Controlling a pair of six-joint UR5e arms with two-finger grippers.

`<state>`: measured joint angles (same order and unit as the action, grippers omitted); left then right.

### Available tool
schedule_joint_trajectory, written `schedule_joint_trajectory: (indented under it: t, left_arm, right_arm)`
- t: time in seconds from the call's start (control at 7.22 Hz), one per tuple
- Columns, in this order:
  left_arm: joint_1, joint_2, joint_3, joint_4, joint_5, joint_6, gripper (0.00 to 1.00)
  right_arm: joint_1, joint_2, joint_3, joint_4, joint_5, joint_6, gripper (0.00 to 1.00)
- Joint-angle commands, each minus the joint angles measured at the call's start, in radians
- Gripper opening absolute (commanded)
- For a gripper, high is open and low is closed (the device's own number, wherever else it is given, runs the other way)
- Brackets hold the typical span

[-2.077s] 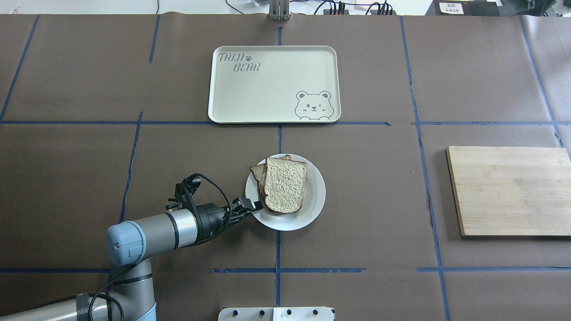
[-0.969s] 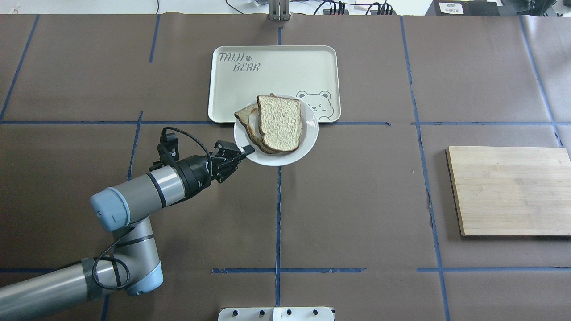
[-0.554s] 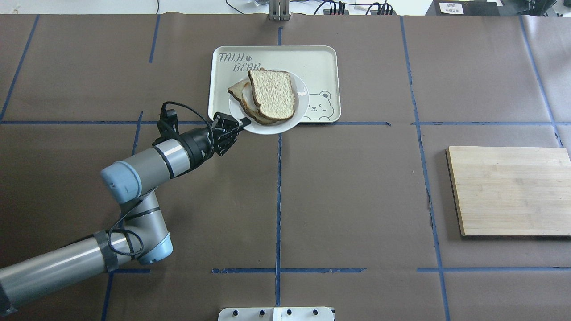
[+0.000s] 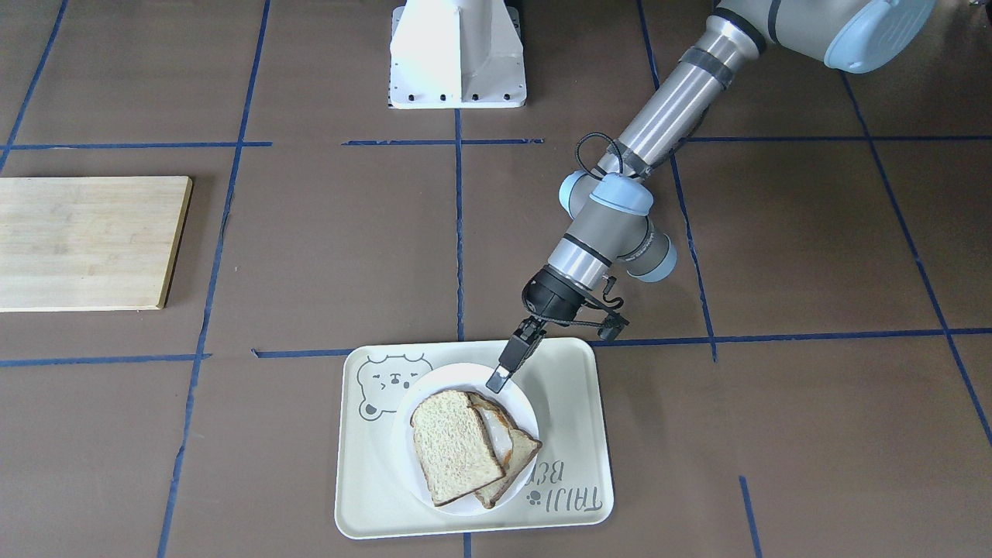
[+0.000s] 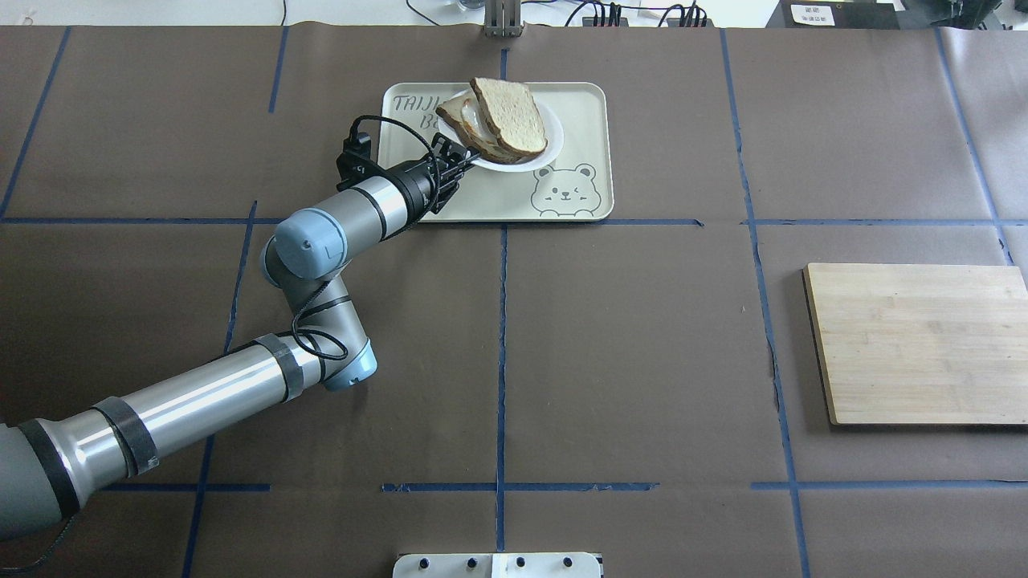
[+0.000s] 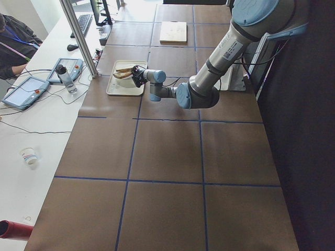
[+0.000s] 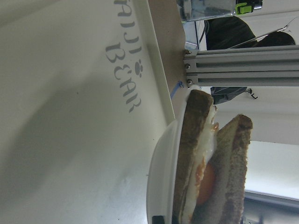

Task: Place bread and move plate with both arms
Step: 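Slide the plate with the left gripper onto the white tray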

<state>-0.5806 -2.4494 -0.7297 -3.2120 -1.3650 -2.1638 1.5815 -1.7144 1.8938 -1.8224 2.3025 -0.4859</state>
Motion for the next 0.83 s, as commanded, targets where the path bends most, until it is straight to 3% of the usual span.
schedule_joint_trajectory:
  t: [0.0,0.14,0.28,0.69]
  left_arm:
    - [0.001,0.000,0.001,0.003,0.000,0.034,0.97]
    - [-0.001,0.007,-0.017,0.004,-0.023,0.089,0.99]
    - [-0.011,0.032,-0.093,0.082,-0.105,0.107,0.99]
    - [-0.059,0.140,-0.499,0.589,-0.328,0.255,0.99]
  right_arm:
    - [0.000,-0.001,0.004,0.000,0.000,0.001,1.00]
    - [0.000,-0.001,0.004,0.000,0.001,0.001,1.00]
    - [0.000,-0.001,0.005,0.000,0.002,0.001,1.00]
    - [0.000,-0.001,0.002,0.000,0.002,0.004,1.00]
